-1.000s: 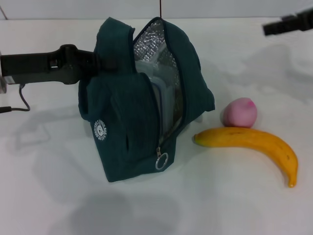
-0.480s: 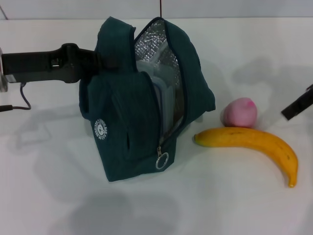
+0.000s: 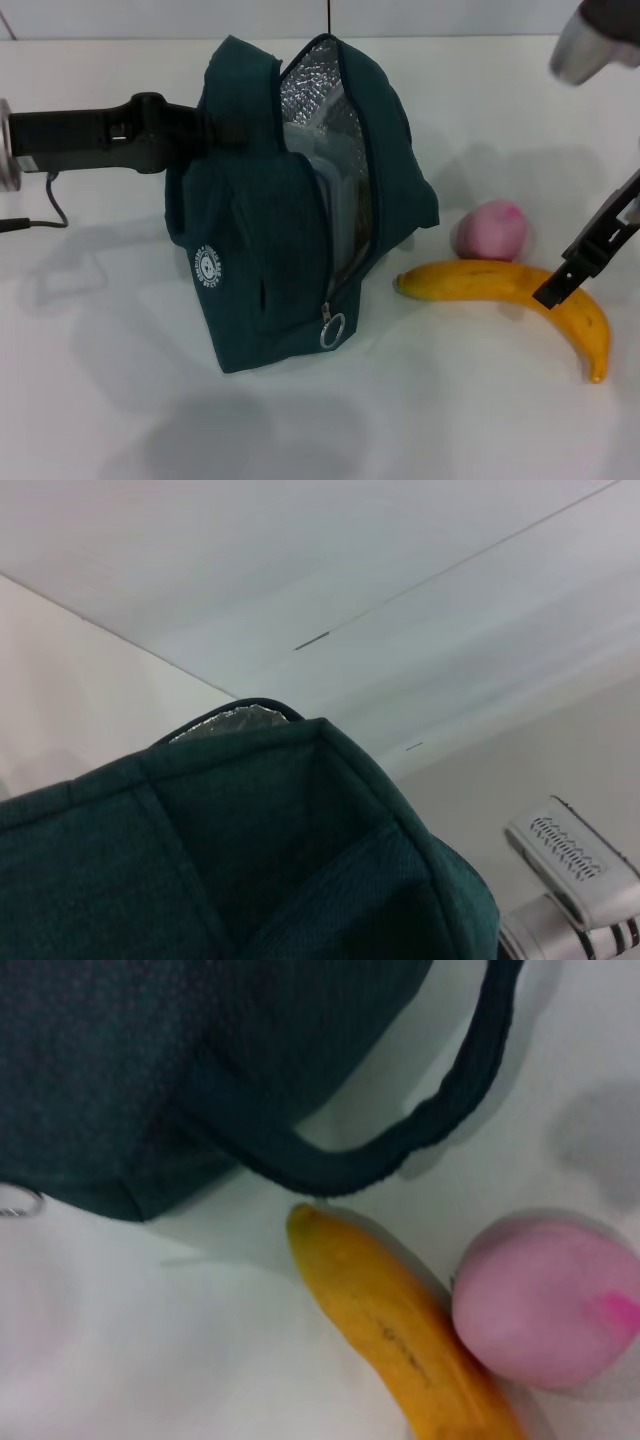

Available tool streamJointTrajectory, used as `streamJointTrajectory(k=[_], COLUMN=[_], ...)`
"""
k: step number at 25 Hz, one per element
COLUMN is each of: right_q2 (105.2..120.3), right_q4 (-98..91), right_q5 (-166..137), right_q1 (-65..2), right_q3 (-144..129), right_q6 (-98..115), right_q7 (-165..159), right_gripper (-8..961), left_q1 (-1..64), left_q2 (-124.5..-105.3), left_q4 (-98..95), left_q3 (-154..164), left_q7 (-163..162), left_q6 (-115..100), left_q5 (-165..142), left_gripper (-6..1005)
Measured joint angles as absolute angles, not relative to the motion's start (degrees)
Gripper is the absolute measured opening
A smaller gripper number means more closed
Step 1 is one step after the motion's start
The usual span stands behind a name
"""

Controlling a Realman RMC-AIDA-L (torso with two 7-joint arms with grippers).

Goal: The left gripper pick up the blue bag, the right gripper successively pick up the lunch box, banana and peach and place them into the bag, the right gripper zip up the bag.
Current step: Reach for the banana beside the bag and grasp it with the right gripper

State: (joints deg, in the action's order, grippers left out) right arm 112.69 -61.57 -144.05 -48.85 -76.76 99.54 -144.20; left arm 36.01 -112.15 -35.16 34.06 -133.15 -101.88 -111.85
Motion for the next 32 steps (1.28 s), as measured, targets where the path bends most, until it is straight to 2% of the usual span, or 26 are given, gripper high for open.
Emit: streamJointTrajectory(k=[4, 10, 28, 32], right_q2=[114.10, 114.92, 115.36, 115.38], right_q4=[-62.0, -61.7, -57.5, -57.0], right_q5=[-147.2, -147.8, -147.7, -147.9], right_q1=[-48.9, -48.5, -48.1, -48.2], right_q3=[-79.2, -79.8, -84.0, -84.4], right_q6=[97.7, 96.1, 91.4, 91.3], right_q7=[-144.1, -143.4, -143.3, -143.3], right_gripper=[728, 719, 692, 646], left_q1=[36.0, 35.9, 36.0, 36.0], left_q2=[-112.15, -112.15, -112.24, -112.24], left_q4=[-35.1, -35.1, -35.2, -35.2], left_q3=[34.5, 34.8, 34.8, 34.8], left_q7=[-133.2, -133.2, -133.2, -133.2], left_q6=[-101.9, -102.0, -102.0, -102.0], left_q5=[-111.9, -111.9, -111.9, -111.9], left_gripper=[50, 51, 52, 52])
